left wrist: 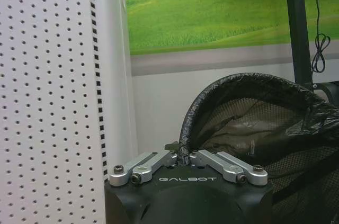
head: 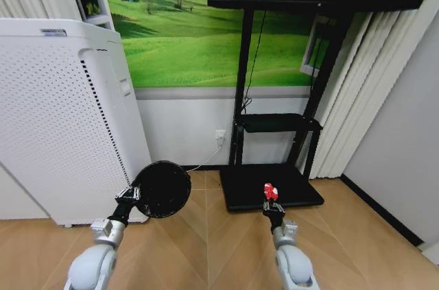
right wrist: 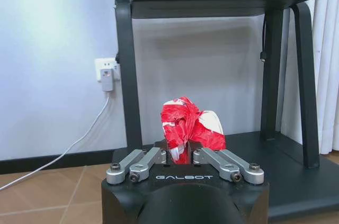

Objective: Pick up the trash bin and place the garbage on the floor into it.

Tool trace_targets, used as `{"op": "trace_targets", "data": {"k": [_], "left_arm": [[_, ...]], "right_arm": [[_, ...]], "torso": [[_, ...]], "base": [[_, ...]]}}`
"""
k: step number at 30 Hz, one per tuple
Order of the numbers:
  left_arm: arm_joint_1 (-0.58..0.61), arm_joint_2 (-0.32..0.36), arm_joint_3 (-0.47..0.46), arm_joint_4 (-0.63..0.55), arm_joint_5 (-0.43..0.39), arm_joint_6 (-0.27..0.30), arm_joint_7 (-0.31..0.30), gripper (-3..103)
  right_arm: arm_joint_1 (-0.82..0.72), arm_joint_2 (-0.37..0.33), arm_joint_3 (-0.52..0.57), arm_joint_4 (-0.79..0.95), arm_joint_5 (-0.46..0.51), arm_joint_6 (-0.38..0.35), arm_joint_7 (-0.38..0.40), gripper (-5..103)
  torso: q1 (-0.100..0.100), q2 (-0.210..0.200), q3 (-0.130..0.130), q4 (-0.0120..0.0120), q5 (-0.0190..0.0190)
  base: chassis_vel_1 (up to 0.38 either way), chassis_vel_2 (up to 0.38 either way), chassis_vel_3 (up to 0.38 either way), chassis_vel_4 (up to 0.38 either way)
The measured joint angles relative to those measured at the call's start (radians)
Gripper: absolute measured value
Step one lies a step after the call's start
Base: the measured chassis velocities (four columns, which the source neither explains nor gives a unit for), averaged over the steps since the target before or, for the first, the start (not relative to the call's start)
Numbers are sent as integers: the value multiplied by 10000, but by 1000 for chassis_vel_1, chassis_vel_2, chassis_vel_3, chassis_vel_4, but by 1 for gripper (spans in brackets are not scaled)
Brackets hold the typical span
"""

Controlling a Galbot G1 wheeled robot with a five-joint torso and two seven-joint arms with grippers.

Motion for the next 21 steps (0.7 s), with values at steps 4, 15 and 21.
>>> {"op": "trace_targets", "data": {"k": [4,15,21], "left_arm": [[44,-57,-15,-63,37,0,-20,3],[-192,-320,26,695,-133,-182,-226,3],[-1227,-343,376,1869,-1538,93,46,3]], "right_arm": [[-74,-19,-128,27,44,46,-1,18],[-103,-32,-174,83,89,677,-251,18],[-234,-234,72,953,756,505,-997,18]], "torso": [[0,1,-1,0,-2],[-2,1,-2,2,1],[0,0,1,-1,0]], "base": [[199,-220,-211,211],[200,-197,-185,182],[13,-6,-9,14]]}}
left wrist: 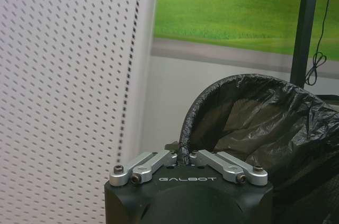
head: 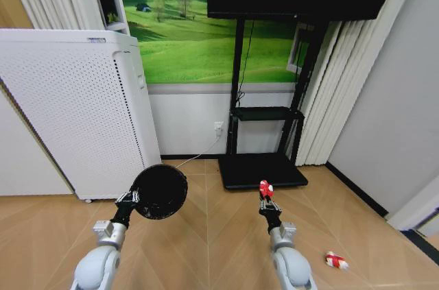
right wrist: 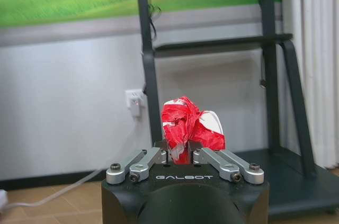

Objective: Pick up the trash bin and place the garbage on the floor into it.

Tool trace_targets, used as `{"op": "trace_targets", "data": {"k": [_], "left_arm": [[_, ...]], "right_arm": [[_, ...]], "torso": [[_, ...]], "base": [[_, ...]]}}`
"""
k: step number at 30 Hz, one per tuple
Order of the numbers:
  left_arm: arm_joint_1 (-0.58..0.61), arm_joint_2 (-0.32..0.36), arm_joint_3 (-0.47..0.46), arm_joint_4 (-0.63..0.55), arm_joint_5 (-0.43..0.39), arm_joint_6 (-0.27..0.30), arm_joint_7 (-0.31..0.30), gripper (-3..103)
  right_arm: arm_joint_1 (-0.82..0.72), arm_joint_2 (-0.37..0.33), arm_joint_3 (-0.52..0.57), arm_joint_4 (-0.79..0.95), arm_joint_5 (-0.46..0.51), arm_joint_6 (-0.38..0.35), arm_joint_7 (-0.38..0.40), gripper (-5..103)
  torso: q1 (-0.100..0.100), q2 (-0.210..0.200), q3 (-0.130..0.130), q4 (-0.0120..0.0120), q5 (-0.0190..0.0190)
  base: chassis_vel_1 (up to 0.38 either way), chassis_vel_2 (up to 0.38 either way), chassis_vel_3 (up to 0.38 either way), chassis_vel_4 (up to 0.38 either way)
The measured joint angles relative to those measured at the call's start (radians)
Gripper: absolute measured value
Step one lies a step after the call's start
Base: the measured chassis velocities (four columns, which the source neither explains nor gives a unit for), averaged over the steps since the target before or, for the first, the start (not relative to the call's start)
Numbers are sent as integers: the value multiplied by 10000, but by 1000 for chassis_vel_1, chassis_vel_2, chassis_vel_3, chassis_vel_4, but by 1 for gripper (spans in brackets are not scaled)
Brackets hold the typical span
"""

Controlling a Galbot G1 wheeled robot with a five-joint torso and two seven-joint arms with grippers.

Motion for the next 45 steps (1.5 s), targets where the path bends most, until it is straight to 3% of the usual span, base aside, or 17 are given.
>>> {"op": "trace_targets", "data": {"k": [1,4,8,13,19,26,28,36,41,44,45], "left_arm": [[0,0,0,0,0,0,0,3],[-1113,299,1310,1116,-728,376,67,3],[-1925,359,2305,2111,-817,395,186,3],[-2863,48,3341,3156,-795,189,286,3],[-3203,-105,3990,3260,-801,177,-42,3],[-3148,6,4541,3247,-762,179,-157,3],[-3127,-47,4745,3213,-676,178,-248,3],[-3136,-250,5241,3054,-470,237,-509,3],[-3148,-500,5382,3017,-337,304,-631,3],[-3100,-620,5407,2935,-212,340,-697,3],[-3100,-620,5407,2935,-212,340,-697,3]], "right_arm": [[0,0,0,0,0,0,0,18],[-242,-534,110,1034,966,-340,-1170,18],[-548,-756,256,1703,1239,-446,-1807,18],[-1004,-1037,135,2571,1179,-798,-2674,18],[-788,-1227,-799,2400,501,-1169,-3273,18],[-119,-1551,-1898,2125,379,-1745,-3202,18],[192,-1703,-2401,1891,367,-1897,-2849,18],[538,-1777,-3236,1462,93,-1859,-2321,14],[750,-1670,-3418,893,-217,-1662,-2030,29],[995,-1575,-3412,254,-370,-1369,-1660,45],[995,-1575,-3412,254,-370,-1369,-1660,45]], "torso": [[0,0,0,0,0],[2,0,2,0,0],[2,0,1,-2,3],[2,0,-2,-3,1],[2,0,-1,0,6],[1,0,-1,3,-1],[2,-1,-1,2,1],[0,0,-1,1,1],[0,-1,-1,-1,1],[0,-1,-1,0,2],[0,-1,-1,0,2]], "base": [[-56,47,52,-42],[-35,43,30,-47],[0,0,0,0],[0,0,0,0],[0,0,0,0],[0,0,0,0],[0,0,0,0],[0,0,0,0],[0,0,0,0],[0,0,0,0],[0,0,0,0]]}}
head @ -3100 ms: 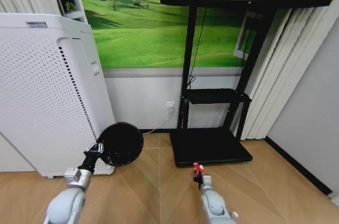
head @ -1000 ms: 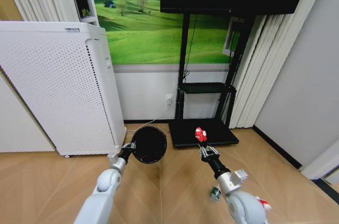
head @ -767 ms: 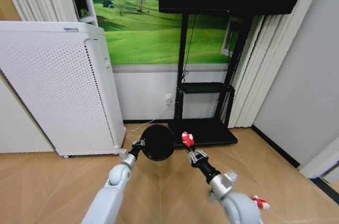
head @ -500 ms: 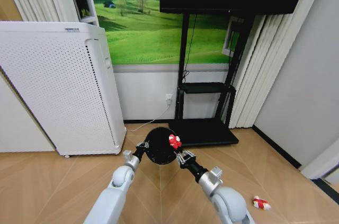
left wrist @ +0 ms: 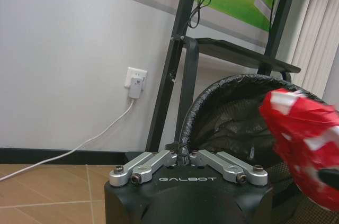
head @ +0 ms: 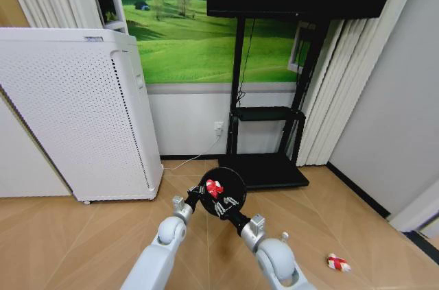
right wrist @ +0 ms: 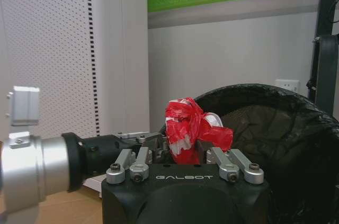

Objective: Pick up the trash bin and place the garbage on the floor into it.

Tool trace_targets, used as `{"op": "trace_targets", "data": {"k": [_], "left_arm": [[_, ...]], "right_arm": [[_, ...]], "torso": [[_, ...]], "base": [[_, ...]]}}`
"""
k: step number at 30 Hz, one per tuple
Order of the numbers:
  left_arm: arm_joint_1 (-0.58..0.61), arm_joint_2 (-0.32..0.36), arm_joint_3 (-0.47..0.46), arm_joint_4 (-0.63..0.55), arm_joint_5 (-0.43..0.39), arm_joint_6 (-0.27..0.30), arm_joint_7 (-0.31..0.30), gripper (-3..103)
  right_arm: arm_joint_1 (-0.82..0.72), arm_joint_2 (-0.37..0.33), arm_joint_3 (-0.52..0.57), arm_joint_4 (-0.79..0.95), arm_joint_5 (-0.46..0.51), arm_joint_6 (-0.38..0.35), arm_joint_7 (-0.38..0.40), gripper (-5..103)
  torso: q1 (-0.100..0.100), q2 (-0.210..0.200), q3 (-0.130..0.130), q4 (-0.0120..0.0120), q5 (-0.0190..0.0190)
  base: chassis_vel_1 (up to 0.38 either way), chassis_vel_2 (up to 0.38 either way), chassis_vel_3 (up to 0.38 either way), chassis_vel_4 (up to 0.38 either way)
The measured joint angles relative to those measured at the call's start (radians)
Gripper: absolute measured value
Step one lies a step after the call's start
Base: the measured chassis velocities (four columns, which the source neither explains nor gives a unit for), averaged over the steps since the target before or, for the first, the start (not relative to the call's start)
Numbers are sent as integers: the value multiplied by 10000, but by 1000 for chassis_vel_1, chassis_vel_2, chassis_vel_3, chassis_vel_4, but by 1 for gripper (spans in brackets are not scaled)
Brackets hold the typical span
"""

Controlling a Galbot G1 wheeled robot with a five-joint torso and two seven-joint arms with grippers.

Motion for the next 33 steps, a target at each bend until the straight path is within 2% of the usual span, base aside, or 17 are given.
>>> {"op": "trace_targets", "data": {"k": [2,5,7,9,10,13,15,17,18,19,21,24,26,33], "left_arm": [[118,16,-3,-110,55,44,-41,3],[177,32,-12,-175,62,62,-50,3],[281,50,-66,-272,94,95,-93,3],[307,53,-80,-303,97,99,-106,3],[362,74,-111,-393,93,122,-118,3],[419,81,-177,-430,98,133,-139,3],[474,57,-253,-456,119,136,-149,3],[499,45,-274,-476,130,136,-150,3],[642,59,-468,-594,169,136,-148,3],[642,59,-468,-594,169,136,-148,3],[805,171,-754,-885,168,165,-146,3],[855,220,-853,-989,158,191,-143,3],[1051,336,-1231,-1297,129,235,-128,3],[1512,454,-1731,-1955,118,272,-94,3]], "right_arm": [[96,4,110,-191,-39,94,154,56],[124,-12,164,-205,-56,110,177,61],[150,-73,197,-184,-45,115,215,73],[155,-87,191,-165,-27,114,236,73],[159,-108,170,-105,43,103,281,83],[169,-126,130,-75,82,100,309,89],[194,-143,79,-58,106,101,317,97],[210,-136,67,-59,149,136,385,99],[241,34,445,15,616,210,1225,100],[241,34,445,15,616,210,1225,100],[362,203,1220,121,1045,0,2265,100],[389,234,1418,213,1185,-140,2584,100],[432,457,2035,575,1342,-645,3171,100],[278,632,2297,699,1177,-1120,3115,100]], "torso": [[1,0,0,0,0],[1,0,0,0,0],[0,0,0,1,0],[1,0,0,0,-1],[0,0,-1,0,-1],[0,0,0,1,-1],[1,0,0,1,-2],[1,0,0,1,-1],[0,0,0,0,-1],[0,0,0,0,-1],[0,0,0,1,-1],[0,0,0,0,0],[0,0,0,0,-2],[0,0,0,1,0]], "base": [[0,0,0,0],[0,0,0,0],[0,0,0,0],[0,0,0,0],[0,0,0,0],[0,0,0,0],[0,0,0,0],[0,0,0,0],[0,0,0,0],[0,0,0,0],[0,0,0,0],[0,0,0,0],[0,0,0,0],[0,0,0,0]]}}
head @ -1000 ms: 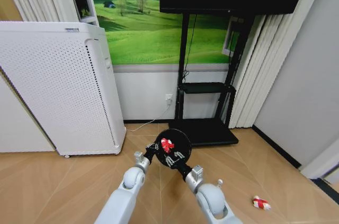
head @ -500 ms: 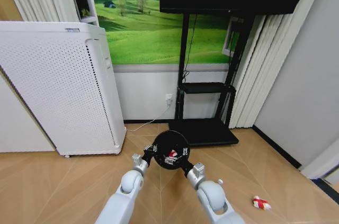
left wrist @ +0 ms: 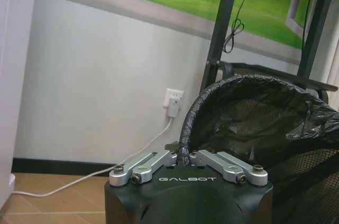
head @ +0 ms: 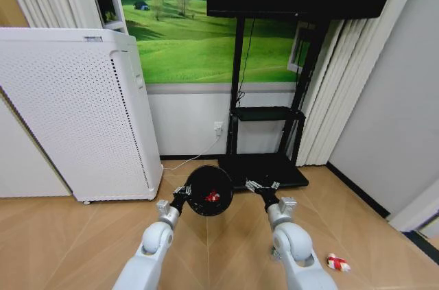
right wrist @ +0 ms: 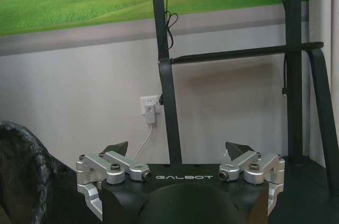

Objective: Pick up the trash bin and place the garbage on the floor into it.

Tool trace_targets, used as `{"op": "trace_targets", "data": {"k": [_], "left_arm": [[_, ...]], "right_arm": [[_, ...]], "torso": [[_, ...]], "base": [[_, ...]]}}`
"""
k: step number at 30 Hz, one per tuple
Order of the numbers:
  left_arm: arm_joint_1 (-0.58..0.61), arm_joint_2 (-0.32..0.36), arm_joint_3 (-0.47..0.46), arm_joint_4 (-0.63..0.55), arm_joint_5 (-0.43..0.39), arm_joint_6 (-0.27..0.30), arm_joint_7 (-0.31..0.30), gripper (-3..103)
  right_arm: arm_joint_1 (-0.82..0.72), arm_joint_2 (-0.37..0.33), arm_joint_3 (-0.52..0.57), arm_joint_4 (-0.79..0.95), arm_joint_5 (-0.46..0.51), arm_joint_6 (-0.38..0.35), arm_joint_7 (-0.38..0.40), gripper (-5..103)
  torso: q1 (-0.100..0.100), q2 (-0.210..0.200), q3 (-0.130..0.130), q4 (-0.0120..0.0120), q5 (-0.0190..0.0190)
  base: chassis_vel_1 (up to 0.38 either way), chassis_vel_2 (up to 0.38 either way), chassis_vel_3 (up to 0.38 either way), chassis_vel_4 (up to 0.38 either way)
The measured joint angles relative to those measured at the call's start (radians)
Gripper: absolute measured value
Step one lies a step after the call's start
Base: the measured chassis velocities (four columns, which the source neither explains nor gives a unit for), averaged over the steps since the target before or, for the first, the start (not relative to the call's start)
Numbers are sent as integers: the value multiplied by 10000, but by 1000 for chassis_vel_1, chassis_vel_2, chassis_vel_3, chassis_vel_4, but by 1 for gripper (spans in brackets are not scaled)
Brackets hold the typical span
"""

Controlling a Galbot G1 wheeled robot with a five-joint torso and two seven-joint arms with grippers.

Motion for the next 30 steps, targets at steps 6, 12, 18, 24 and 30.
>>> {"op": "trace_targets", "data": {"k": [6,12,18,24,30], "left_arm": [[172,29,-166,-142,10,1,76,3],[246,72,-225,-234,48,-8,102,3],[274,68,-227,-255,91,-14,118,3],[277,41,-256,-254,107,-37,163,3],[326,44,-356,-250,106,-51,208,3]], "right_arm": [[64,7,-57,13,0,-90,-236,100],[75,-16,-87,54,15,-102,-338,100],[63,-116,-132,111,181,-106,-355,100],[133,-108,-176,107,197,-127,-375,100],[162,-92,-245,103,258,-218,-428,100]], "torso": [[0,0,0,0,-2],[0,0,0,1,-2],[-1,0,0,-1,-1],[0,0,0,-2,-1],[0,0,0,0,-1]], "base": [[0,0,0,0],[-37,-33,45,43],[-125,-119,119,121],[-110,-110,110,104],[-88,-82,74,81]]}}
